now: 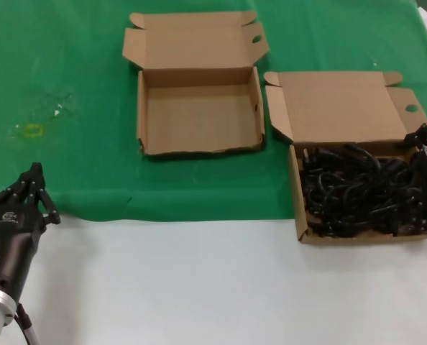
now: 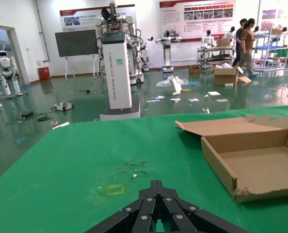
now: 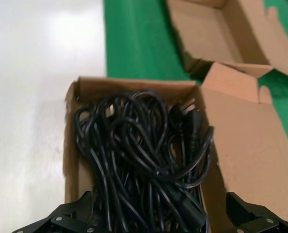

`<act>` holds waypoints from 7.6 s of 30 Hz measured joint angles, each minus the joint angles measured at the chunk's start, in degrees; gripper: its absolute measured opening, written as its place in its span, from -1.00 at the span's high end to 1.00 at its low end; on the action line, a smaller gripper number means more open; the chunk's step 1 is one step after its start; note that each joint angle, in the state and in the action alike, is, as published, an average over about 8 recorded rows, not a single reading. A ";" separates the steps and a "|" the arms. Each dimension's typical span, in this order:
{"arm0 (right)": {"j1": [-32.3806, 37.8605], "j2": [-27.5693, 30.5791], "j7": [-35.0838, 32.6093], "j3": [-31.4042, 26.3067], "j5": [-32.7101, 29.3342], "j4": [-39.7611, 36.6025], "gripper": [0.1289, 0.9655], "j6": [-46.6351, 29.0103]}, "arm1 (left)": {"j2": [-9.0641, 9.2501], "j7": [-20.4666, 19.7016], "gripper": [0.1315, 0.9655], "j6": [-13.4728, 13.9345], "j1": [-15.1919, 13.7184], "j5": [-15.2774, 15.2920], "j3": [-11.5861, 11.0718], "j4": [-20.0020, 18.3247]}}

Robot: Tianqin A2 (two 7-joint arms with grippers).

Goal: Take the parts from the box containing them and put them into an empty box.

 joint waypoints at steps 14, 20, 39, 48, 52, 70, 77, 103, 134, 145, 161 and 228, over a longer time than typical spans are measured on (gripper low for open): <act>6.37 -2.67 -3.09 -2.56 -5.26 -2.90 -1.00 -2.95 | 0.00 0.00 0.97 0.00 0.00 0.00 0.00 0.00; 7.13 -3.38 -3.48 -2.69 -5.94 -2.80 -1.00 -3.24 | 0.00 0.00 0.97 0.00 0.00 0.00 0.00 0.00; 9.23 -6.17 -4.91 -3.65 -7.44 -4.91 -0.91 -3.94 | 0.00 0.00 0.97 0.00 0.00 0.00 0.00 0.00; 9.54 -6.74 -5.27 -3.92 -7.66 -6.12 -0.67 -4.40 | 0.00 0.00 0.97 0.00 0.00 0.00 0.00 0.00; 9.50 -6.84 -5.40 -3.90 -7.61 -6.51 -0.63 -4.51 | 0.00 0.00 0.97 0.00 0.00 0.00 0.00 0.00; 8.02 -5.85 -4.57 -2.73 -6.86 -3.93 0.33 -3.64 | 0.00 0.00 0.97 0.00 0.00 0.00 0.00 0.00; 6.66 -4.73 -3.80 -2.15 -6.51 -2.15 0.59 -3.35 | 0.00 0.00 0.97 0.00 0.00 0.00 0.00 0.00; 4.98 -1.17 0.44 0.26 -4.63 4.35 0.90 -4.27 | 0.00 0.00 0.97 0.00 0.00 0.00 0.00 0.00; 13.85 -15.16 1.13 -1.46 -3.25 -2.07 0.90 -0.10 | 0.00 0.00 0.97 0.00 0.00 0.00 0.00 0.00; 16.96 -26.72 -8.79 -2.27 -2.32 -17.20 0.90 7.00 | 0.00 0.00 0.97 0.00 0.00 0.00 0.00 0.00; 26.96 -41.37 -30.55 2.69 2.72 -47.35 0.90 15.20 | 0.00 0.00 0.97 0.00 0.00 0.00 0.00 0.00; 29.09 -47.09 -42.24 8.69 4.73 -59.45 0.01 23.92 | 0.00 0.01 0.92 0.00 0.00 0.00 0.00 0.00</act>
